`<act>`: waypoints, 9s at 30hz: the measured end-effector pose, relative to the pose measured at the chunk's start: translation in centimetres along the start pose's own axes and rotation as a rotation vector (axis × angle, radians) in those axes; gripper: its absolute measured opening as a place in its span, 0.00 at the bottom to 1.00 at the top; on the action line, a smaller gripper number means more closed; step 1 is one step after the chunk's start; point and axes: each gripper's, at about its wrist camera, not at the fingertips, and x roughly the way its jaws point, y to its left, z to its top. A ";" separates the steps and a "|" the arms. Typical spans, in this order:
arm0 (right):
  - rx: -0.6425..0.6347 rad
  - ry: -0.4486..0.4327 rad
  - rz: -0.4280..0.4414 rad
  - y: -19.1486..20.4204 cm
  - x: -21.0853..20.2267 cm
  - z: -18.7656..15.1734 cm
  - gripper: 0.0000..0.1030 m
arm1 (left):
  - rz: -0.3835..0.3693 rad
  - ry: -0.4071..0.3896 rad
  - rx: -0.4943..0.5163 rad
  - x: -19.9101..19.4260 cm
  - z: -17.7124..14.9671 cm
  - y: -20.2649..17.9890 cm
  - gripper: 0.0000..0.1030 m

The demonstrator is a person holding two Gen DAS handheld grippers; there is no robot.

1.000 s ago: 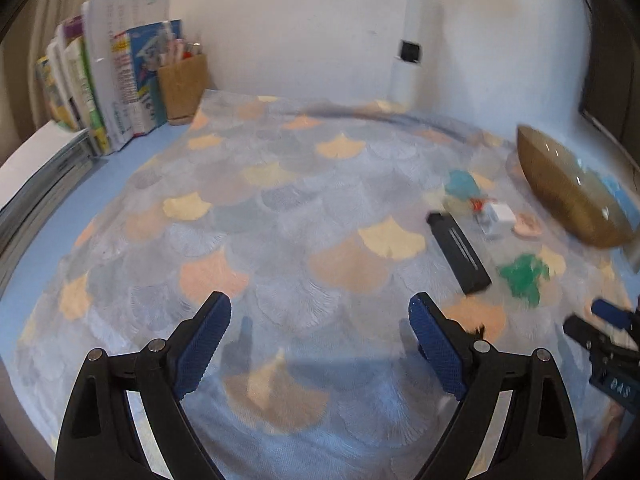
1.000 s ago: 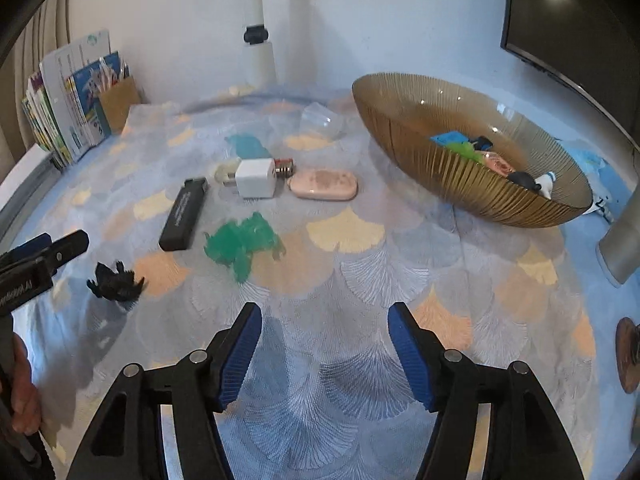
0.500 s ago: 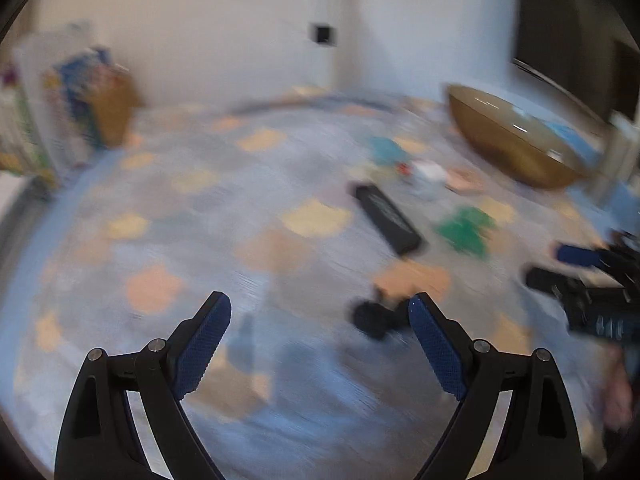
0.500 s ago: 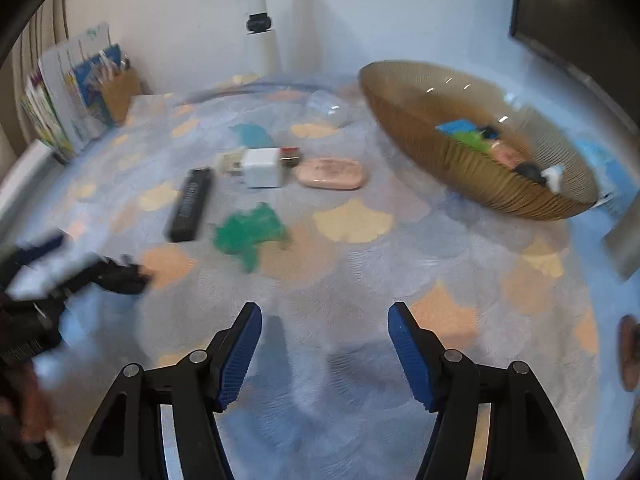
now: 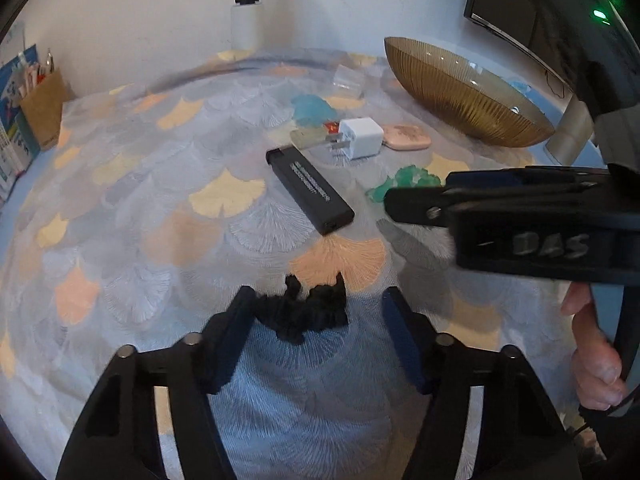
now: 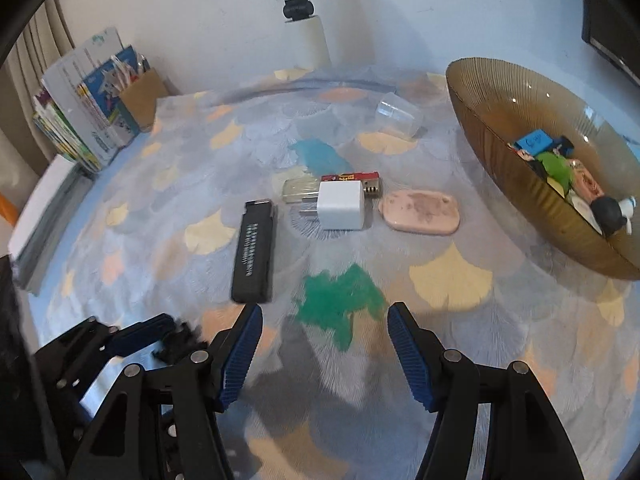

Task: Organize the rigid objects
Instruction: 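Grasp the black spiky toy with the left gripper while the right grasps the green toy, then carry the black spiky toy and green toy over the bowl with both grippers, then open both grippers to drop the toys into the bowl, then grasp the black lighter with the left gripper while the right reaches toward the pink soap, then lift the black bar with the left gripper while the right carries the pink soap to the bowl, then open both grippers over the amber bowl to release the black bar and pink soap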

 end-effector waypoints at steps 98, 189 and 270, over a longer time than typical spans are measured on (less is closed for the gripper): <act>0.338 -0.283 -0.140 -20.9 -12.3 2.8 0.55 | -0.211 -0.274 0.054 -2.2 16.6 -9.3 0.83; 0.083 -0.066 -0.165 -4.7 3.9 5.6 0.38 | -0.018 -0.044 -0.145 3.4 4.9 2.8 0.32; 0.317 -0.273 -0.421 -23.2 -12.8 5.6 0.33 | -0.192 -0.179 -0.009 4.0 20.4 -10.4 0.21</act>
